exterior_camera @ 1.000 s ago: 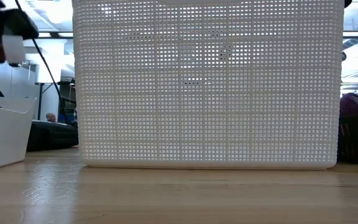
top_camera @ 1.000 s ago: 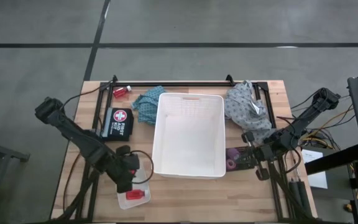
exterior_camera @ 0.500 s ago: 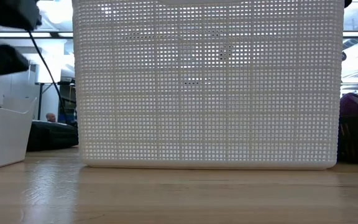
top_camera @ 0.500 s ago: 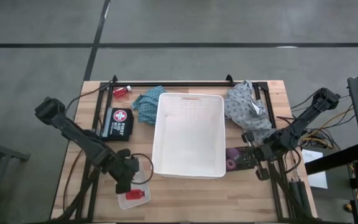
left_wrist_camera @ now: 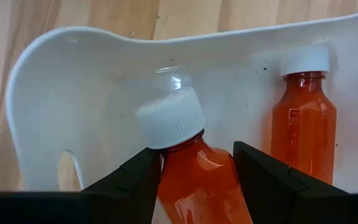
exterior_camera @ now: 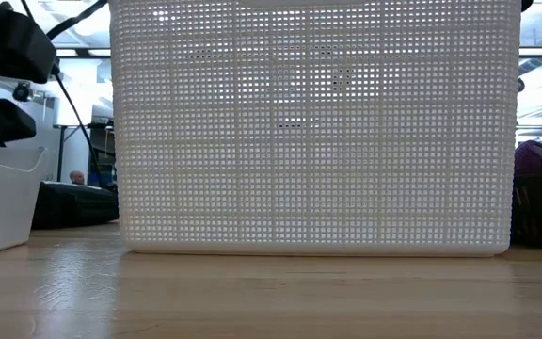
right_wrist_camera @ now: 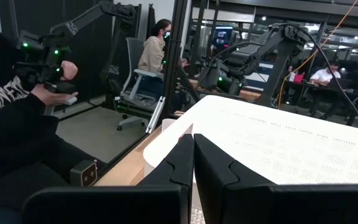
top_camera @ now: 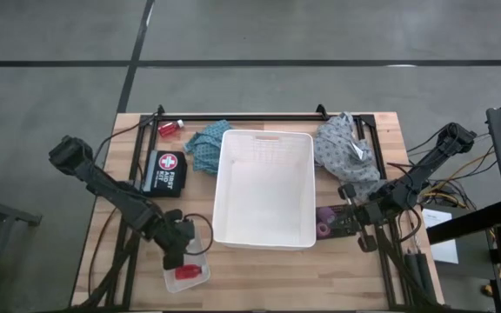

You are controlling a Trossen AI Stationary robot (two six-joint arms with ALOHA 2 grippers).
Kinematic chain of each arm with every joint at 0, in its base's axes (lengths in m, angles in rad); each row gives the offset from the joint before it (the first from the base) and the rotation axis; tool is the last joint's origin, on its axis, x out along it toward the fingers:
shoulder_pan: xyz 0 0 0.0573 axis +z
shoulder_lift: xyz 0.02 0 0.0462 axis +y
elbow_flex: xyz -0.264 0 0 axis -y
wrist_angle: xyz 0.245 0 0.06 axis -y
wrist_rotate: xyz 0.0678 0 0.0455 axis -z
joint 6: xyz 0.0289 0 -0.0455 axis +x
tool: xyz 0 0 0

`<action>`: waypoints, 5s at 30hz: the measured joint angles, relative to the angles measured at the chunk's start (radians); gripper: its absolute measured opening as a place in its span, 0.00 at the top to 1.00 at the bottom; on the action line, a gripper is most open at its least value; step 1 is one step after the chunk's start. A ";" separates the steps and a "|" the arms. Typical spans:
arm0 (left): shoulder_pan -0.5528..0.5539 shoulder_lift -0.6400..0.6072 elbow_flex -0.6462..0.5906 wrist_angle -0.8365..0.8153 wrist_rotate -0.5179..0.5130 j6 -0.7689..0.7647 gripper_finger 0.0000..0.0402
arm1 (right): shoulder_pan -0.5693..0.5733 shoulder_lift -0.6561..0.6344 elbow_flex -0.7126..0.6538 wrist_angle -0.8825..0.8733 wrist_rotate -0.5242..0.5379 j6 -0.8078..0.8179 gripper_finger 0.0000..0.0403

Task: Pick & place medical supplies in basket/bin
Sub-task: Put the bottom orange bottle into the white bin, then put the orange bottle into the white bin

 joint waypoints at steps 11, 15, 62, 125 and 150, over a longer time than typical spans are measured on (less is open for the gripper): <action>0.019 0.000 0.000 -0.001 0.000 -0.001 0.36 | 0.000 0.000 0.000 0.000 0.000 0.000 0.98; 0.019 0.000 0.000 0.000 0.000 0.000 0.29 | 0.000 0.000 0.000 0.000 0.000 0.000 0.98; 0.481 -0.030 0.431 -0.644 -0.308 0.150 0.28 | 0.000 0.000 0.000 -0.002 0.000 0.000 0.98; 1.725 0.442 0.563 -0.299 -0.204 1.009 0.28 | 0.000 0.000 0.000 -0.002 0.000 0.000 0.98; 1.729 0.621 0.649 -0.358 -0.207 1.014 0.28 | 0.000 0.000 0.000 -0.002 0.000 0.000 0.98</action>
